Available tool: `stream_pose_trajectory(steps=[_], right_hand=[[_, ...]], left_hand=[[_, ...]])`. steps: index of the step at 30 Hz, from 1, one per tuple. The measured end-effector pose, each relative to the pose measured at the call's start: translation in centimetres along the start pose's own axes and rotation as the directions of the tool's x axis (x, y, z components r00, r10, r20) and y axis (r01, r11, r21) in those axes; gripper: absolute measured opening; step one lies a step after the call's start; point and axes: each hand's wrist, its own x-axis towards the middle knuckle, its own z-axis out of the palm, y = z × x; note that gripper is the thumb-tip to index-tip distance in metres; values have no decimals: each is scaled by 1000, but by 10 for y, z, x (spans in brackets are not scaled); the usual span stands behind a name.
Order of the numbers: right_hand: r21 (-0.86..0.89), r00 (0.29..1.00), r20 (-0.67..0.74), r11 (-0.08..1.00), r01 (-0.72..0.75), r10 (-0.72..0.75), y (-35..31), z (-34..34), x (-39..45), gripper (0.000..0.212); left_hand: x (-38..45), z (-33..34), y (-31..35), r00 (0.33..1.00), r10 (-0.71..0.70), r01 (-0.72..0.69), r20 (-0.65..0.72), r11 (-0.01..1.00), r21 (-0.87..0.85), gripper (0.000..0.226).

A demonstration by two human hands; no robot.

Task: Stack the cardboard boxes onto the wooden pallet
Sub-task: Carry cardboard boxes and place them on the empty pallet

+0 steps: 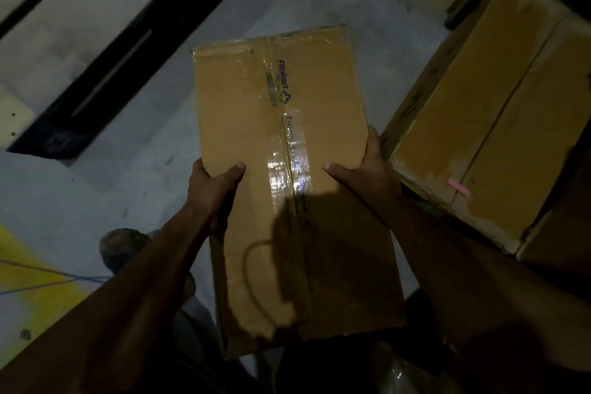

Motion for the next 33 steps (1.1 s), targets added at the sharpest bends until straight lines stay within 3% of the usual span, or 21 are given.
stream_pose_trajectory(steps=[3,5,8,13,15,19,24,33], right_hand=[[-27,999,-6,999,47,-47,-35,-19,-27,120],[-60,997,-14,995,75,-76,-62,-33,-49,117],[-94,991,-56,989,116,-122,-105,-53,-88,114],[-42,974,-107,979,198,-201,-186,-89,-171,113],[-49,965,-131,974,221,-225,-220,-99,-204,114],[-115,956,-172,969,220,-238,-288,-110,-257,113],[-136,947,-198,964,228,-252,-375,-104,-309,108],[-175,915,-235,940,293,-329,-516,-56,-360,109]], left_hand=[[-15,-20,30,998,47,-44,-38,997,66,78],[-34,-40,59,995,84,-77,-61,991,108,86],[-65,-73,106,984,157,-144,-84,978,150,80],[-132,-142,189,960,260,-225,-104,936,271,94],[-161,-171,222,945,304,-251,-118,909,332,87],[-206,-227,278,900,389,-248,-198,828,503,77],[-235,-306,336,844,483,-262,-232,749,608,89],[-228,-438,389,799,525,-279,-294,756,592,88]])
